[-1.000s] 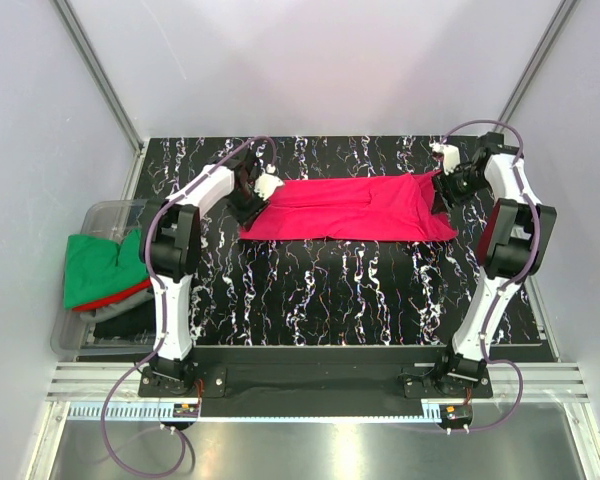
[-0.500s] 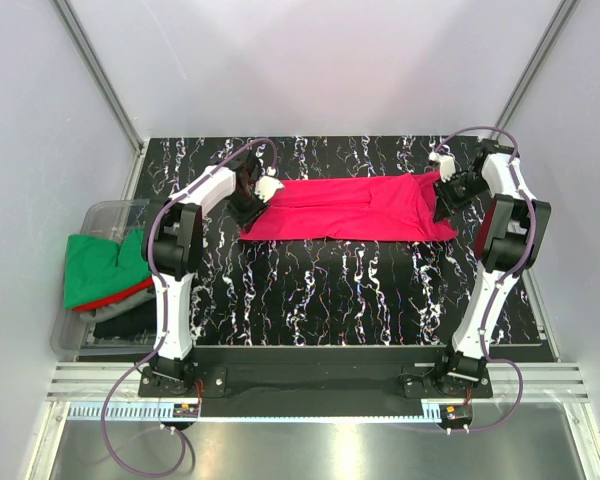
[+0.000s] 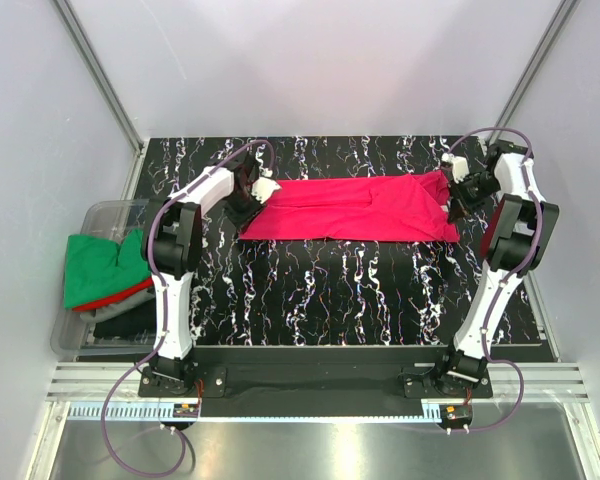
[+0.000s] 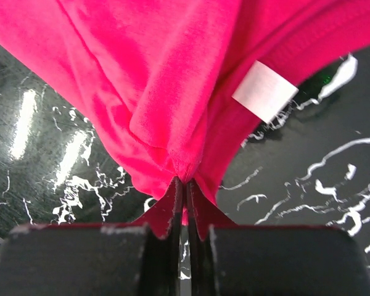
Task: Fold and stack the t-shirts
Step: Fold the tshirt
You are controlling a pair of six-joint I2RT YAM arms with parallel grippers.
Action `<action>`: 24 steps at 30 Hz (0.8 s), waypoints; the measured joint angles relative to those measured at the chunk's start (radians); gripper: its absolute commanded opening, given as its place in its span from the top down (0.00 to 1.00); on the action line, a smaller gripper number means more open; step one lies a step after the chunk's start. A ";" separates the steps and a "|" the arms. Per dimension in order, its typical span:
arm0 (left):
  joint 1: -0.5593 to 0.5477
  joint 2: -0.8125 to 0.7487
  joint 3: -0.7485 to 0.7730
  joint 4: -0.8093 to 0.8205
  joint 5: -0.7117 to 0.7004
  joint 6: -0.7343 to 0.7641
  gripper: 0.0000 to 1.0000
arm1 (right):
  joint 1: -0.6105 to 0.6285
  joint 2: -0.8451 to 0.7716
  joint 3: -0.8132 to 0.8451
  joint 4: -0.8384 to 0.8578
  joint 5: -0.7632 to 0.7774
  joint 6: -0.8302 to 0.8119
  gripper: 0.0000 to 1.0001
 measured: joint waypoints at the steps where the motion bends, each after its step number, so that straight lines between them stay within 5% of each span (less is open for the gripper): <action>1: 0.001 0.000 -0.005 0.002 0.000 0.000 0.68 | -0.003 0.000 0.002 0.000 0.002 -0.002 0.97; 11: 0.001 -0.015 -0.031 0.019 0.000 0.000 0.68 | -0.006 0.000 0.002 -0.004 0.019 -0.008 0.82; 24: 0.002 -0.026 -0.045 0.023 -0.005 0.000 0.67 | -0.007 0.000 -0.029 0.001 0.072 -0.027 0.82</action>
